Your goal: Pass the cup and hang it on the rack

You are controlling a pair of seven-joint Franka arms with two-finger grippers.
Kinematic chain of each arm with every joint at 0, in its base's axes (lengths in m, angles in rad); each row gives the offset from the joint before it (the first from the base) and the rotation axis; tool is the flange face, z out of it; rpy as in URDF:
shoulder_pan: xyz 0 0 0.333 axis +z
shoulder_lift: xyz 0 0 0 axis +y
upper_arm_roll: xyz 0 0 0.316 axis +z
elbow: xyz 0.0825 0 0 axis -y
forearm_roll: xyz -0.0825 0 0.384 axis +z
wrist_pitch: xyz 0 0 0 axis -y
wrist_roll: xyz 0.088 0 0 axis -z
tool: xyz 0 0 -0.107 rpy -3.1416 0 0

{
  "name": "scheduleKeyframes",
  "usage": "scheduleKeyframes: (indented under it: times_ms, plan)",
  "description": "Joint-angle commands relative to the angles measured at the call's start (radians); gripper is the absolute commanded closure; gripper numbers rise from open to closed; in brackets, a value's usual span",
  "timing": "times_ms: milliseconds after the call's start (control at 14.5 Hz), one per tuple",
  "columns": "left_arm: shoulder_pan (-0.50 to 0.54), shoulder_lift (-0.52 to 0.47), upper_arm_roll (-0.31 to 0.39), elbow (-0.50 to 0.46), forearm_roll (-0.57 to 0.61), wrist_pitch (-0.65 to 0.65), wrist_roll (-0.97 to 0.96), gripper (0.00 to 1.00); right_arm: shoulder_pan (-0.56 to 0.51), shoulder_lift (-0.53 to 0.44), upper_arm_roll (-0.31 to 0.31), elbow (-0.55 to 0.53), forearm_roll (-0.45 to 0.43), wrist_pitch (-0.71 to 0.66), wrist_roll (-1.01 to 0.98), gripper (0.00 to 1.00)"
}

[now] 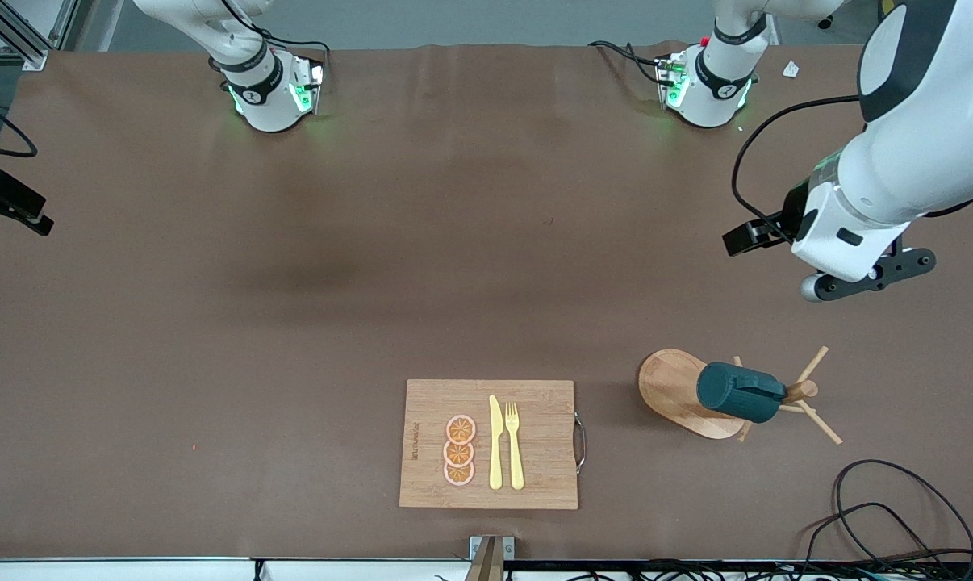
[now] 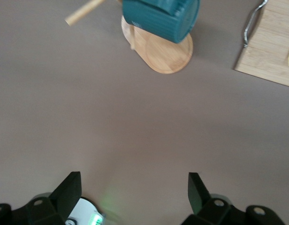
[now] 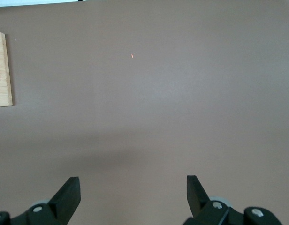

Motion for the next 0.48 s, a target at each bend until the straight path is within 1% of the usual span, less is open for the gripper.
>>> scheduleKeyframes:
  times_ms: [0, 415]
  plan:
    - [-0.022, -0.015, 0.0, -0.007, 0.04, 0.0, 0.027, 0.0, -0.003, -0.015, 0.004, -0.008, -0.01, 0.001, 0.008, 0.0]
    - [-0.019, -0.037, 0.0, -0.009, 0.04, -0.005, 0.034, 0.0, -0.005, -0.014, 0.004, -0.008, -0.01, 0.003, 0.008, 0.0]
